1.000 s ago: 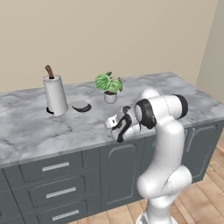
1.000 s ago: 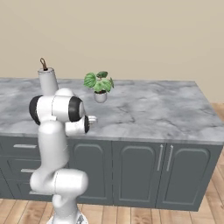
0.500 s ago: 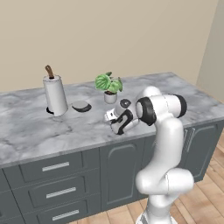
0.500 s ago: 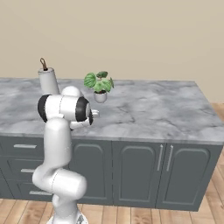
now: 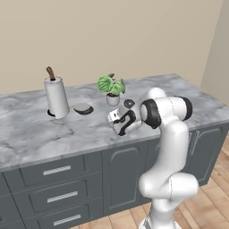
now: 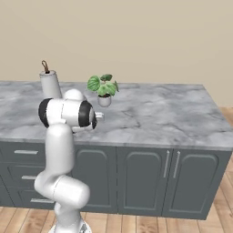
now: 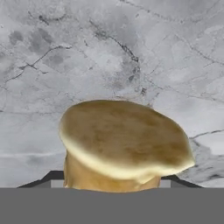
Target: Pick the jar and candle from the dining table and place them in the open cabinet. Close the cabinet after placing the objects.
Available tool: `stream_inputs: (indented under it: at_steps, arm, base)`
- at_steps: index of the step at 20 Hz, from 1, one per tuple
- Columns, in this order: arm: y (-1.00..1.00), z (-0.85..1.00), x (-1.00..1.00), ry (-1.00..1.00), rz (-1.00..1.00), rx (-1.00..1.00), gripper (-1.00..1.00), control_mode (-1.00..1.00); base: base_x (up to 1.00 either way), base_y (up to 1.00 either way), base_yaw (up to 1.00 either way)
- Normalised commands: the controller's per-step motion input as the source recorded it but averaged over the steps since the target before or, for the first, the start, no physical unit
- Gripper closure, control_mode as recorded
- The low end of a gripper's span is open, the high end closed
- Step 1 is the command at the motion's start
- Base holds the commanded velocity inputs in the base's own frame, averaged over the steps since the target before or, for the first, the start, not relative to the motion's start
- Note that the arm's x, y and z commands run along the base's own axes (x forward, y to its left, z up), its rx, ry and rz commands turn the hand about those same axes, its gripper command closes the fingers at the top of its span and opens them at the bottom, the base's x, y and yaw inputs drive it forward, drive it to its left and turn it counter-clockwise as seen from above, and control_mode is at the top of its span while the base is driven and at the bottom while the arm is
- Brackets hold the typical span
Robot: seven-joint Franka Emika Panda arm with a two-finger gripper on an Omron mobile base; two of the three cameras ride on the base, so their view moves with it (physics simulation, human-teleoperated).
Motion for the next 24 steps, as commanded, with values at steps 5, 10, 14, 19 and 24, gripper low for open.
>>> stream_inputs:
  at_steps: [5, 10, 14, 19, 24]
  arm:
    - [0.0, 0.34, -0.33, -0.13, 0.0, 0.0, 1.0, -1.0]
    - [0.0, 0.52, -0.64, -0.25, 0.04, 0.0, 1.0, -1.0]
    - [0.0, 0.5, -0.65, -0.1, 0.07, 0.0, 1.0, -1.0]
    - [-0.01, 0.8, -0.66, -0.09, 0.06, 0.0, 1.0, -1.0]
    - [-0.11, 0.94, -0.46, -0.15, 0.04, -0.04, 1.0, -1.0]
  base:
    - [0.0, 0.0, 0.0]
    - [0.0, 0.0, 0.0]
    - [0.0, 0.0, 0.0]
    - [0.0, 0.0, 0.0]
    - [0.0, 0.0, 0.0]
